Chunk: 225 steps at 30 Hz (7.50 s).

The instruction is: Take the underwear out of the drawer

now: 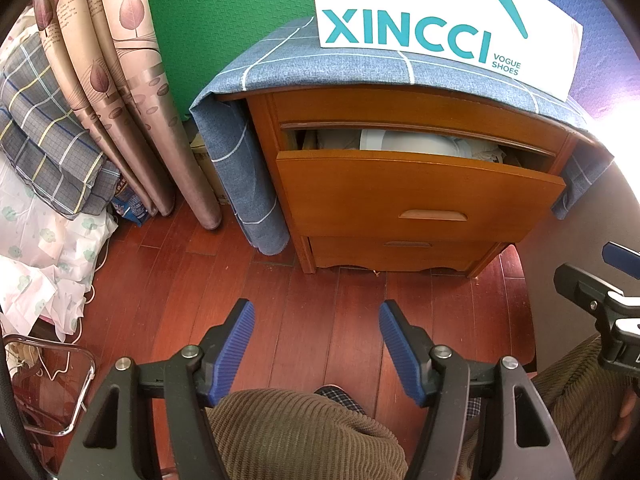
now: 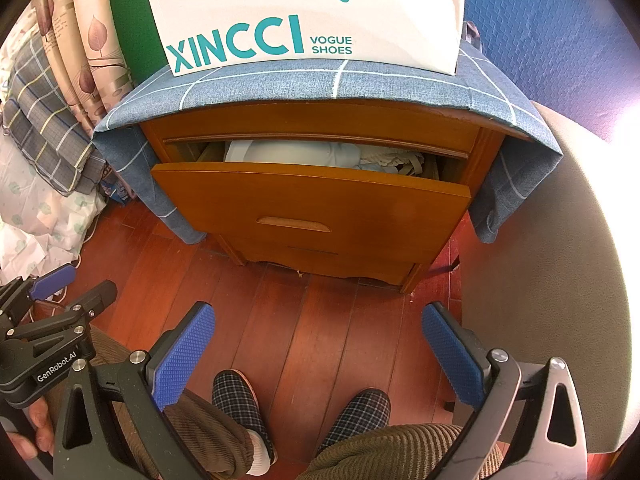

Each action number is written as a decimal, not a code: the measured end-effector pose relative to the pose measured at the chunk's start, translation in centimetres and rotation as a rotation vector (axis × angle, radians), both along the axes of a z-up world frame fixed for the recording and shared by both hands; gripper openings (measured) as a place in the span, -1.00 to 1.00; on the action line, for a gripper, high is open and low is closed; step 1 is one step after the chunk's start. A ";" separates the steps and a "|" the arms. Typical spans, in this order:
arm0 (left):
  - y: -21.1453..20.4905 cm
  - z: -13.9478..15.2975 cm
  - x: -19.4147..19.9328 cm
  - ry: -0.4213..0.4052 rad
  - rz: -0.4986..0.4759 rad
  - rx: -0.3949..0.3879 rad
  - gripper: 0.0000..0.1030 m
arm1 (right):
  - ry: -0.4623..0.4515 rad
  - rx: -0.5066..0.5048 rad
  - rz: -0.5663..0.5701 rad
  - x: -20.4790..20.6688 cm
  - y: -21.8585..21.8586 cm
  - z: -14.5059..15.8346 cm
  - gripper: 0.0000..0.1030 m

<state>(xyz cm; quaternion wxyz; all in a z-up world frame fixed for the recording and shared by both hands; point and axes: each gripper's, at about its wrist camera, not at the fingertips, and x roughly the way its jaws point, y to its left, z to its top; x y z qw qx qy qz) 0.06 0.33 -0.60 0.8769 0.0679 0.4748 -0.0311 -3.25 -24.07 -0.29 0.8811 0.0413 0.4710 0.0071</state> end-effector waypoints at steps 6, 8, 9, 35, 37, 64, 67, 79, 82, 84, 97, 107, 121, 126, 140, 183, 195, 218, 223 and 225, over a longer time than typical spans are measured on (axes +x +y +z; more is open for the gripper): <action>0.0 0.0 0.0 0.001 0.001 -0.003 0.29 | -0.001 0.001 0.000 0.0 0.1 0.0 0.99; 0.1 0.0 0.1 0.005 0.001 -0.009 0.29 | -0.002 0.002 -0.001 0.0 0.1 0.0 0.99; 0.1 0.0 0.2 0.009 0.002 -0.013 0.29 | -0.002 0.003 -0.001 0.0 0.1 0.0 0.99; 5.0 -2.3 12.2 0.223 0.311 -0.811 0.47 | 0.015 0.281 -0.247 -0.2 -10.1 -0.8 0.99; 5.1 -2.9 13.1 0.219 0.345 -0.845 0.51 | 0.008 0.301 -0.237 -0.3 -10.1 -0.9 0.99; 5.9 -14.6 19.0 0.339 0.699 -0.998 0.77 | -0.014 0.345 -0.216 -0.5 -10.5 -1.1 0.99; 5.5 -15.6 19.5 0.367 0.713 -0.969 0.84 | -0.017 0.337 -0.214 -0.5 -10.3 -1.1 0.99; 5.0 -14.5 19.1 0.380 0.592 -0.755 1.00 | -0.024 0.333 -0.219 -0.5 -10.3 -0.8 0.99; 4.9 -14.0 18.6 0.398 0.546 -0.681 1.00 | -0.024 0.332 -0.219 -0.5 -10.3 -0.8 0.99; 4.7 -13.6 17.9 0.408 0.515 -0.650 1.00 | -0.025 0.332 -0.220 -0.6 -10.3 -0.8 0.99; 4.7 -12.0 13.9 0.487 0.404 -0.415 1.00 | -0.024 0.323 -0.226 -0.5 -10.2 -0.6 0.99; 3.2 -11.6 13.4 0.521 0.365 -0.276 1.00 | -0.023 0.322 -0.223 -0.5 -9.9 -0.4 0.99; 2.1 -10.1 12.6 0.429 0.351 -0.183 1.00 | 0.021 0.338 -0.223 0.0 -9.8 -1.0 0.99; 0.7 -8.2 12.3 0.336 0.346 -0.152 0.99 | 0.046 0.322 -0.210 0.2 -9.3 -1.3 0.99; 1.9 -2.4 10.9 0.103 0.195 -0.218 0.99 | 0.158 0.239 -0.146 1.7 -7.6 -1.8 0.99; -1.1 -5.8 13.9 0.316 -0.034 -0.196 0.99 | 0.636 0.074 -0.063 11.3 -2.6 -10.8 0.09; -0.4 -6.6 14.2 0.372 0.002 -0.266 0.99 | 0.635 0.071 -0.078 11.4 -2.7 -11.4 -0.19; -1.7 -6.4 13.6 0.357 -0.055 -0.231 0.99 | 0.444 0.102 -0.105 6.8 -5.3 -6.2 -0.24; -2.7 -6.3 13.5 0.355 -0.102 -0.207 0.99 | 0.419 0.070 -0.124 5.6 -5.8 -5.5 -0.24; -3.3 -6.2 13.4 0.353 -0.130 -0.195 0.99 | 0.422 0.080 -0.136 5.7 -5.7 -5.3 -0.24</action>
